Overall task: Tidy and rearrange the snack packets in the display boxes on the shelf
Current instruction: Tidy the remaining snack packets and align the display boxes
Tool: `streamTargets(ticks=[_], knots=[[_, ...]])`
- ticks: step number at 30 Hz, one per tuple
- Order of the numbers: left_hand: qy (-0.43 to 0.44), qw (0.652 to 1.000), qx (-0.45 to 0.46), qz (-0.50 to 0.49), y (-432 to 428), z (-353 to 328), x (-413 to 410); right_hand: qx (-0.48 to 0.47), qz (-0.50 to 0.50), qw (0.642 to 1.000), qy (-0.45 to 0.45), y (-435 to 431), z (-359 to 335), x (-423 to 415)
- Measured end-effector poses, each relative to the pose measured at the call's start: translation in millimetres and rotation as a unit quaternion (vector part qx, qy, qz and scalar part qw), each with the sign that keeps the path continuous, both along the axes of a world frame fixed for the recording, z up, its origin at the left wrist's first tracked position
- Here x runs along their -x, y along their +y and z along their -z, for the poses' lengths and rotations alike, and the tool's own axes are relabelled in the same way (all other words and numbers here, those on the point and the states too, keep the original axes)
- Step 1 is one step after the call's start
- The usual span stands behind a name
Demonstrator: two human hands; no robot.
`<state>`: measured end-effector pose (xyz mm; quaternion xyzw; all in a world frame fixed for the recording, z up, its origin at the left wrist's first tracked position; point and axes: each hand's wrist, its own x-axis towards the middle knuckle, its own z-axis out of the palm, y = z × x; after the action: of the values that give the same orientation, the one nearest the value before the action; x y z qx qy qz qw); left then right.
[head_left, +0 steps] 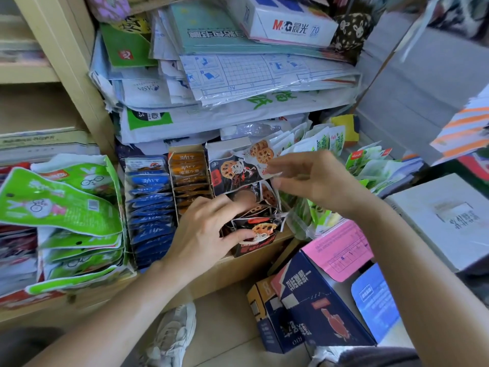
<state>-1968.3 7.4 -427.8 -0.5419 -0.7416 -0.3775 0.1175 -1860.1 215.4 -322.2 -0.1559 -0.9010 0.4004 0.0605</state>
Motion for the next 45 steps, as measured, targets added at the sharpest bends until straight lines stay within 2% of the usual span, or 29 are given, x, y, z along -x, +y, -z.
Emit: streamTargets(ticks=[2,5,6,8,13,16,17,20,22,25,27,31,32,36,38,41,43,45], knots=[[0.009,1.000,-0.001,0.010,1.3,0.3,0.7,-0.114,0.104,0.988,0.017,2.8,-5.8,11.2],[0.005,1.000,-0.003,0.024,0.8,-0.4,1.2,-0.189,0.138,0.968,-0.086,4.0,-4.7,41.2],[0.005,1.000,-0.007,0.024,0.5,-1.1,1.0,-0.191,0.135,0.966,-0.112,2.7,0.2,51.2],[0.004,1.000,-0.020,0.020,-0.6,-2.1,-0.3,-0.188,0.143,0.966,-0.109,1.6,14.8,65.7],[0.001,1.000,-0.017,0.022,-5.5,2.3,-0.2,-0.148,0.200,0.968,0.003,17.7,20.5,56.1],[0.003,1.000,-0.015,0.023,-7.1,2.7,1.1,-0.028,0.153,0.986,0.064,28.2,2.6,37.4],[0.005,1.000,-0.015,0.023,-7.4,2.1,1.4,-0.018,0.127,0.988,0.083,31.0,-4.7,32.0],[0.014,1.000,-0.015,0.018,-7.8,2.1,2.7,-0.115,0.041,0.987,0.104,35.1,-24.2,17.9],[0.018,1.000,-0.014,0.015,-8.1,1.5,2.8,-0.183,-0.007,0.981,0.071,29.3,-27.0,10.8],[0.006,1.000,-0.020,0.007,-9.4,-7.9,2.6,-0.190,-0.086,0.978,0.015,9.8,-15.1,1.0],[-0.032,0.999,-0.027,0.004,-10.0,-19.3,6.0,-0.181,-0.111,0.977,0.025,-2.3,-2.9,-6.6],[-0.103,0.994,-0.014,0.044,-4.4,-38.7,22.3,-0.023,-0.059,0.998,0.017,-19.6,8.3,-19.6],[-0.127,0.990,-0.020,0.055,-2.7,-41.1,26.6,-0.012,-0.059,0.998,0.019,-23.3,9.9,-21.8],[-0.241,0.967,-0.044,0.067,8.4,-53.0,43.1,-0.143,-0.072,0.986,0.038,-34.1,23.9,-25.5],[-0.218,0.975,-0.002,0.035,19.7,-60.6,54.7,-0.181,-0.056,0.979,0.081,-35.2,32.3,-25.3],[-0.101,0.982,0.156,0.017,45.6,-76.3,70.5,-0.182,-0.057,0.974,0.124,-30.5,41.0,-24.5],[0.020,0.960,0.278,0.031,63.3,-83.4,79.2,-0.177,-0.070,0.972,0.139,-28.0,44.6,-25.6],[0.106,0.923,0.365,0.056,75.9,-83.6,86.2,-0.176,-0.074,0.970,0.150,-27.0,47.8,-27.0]])
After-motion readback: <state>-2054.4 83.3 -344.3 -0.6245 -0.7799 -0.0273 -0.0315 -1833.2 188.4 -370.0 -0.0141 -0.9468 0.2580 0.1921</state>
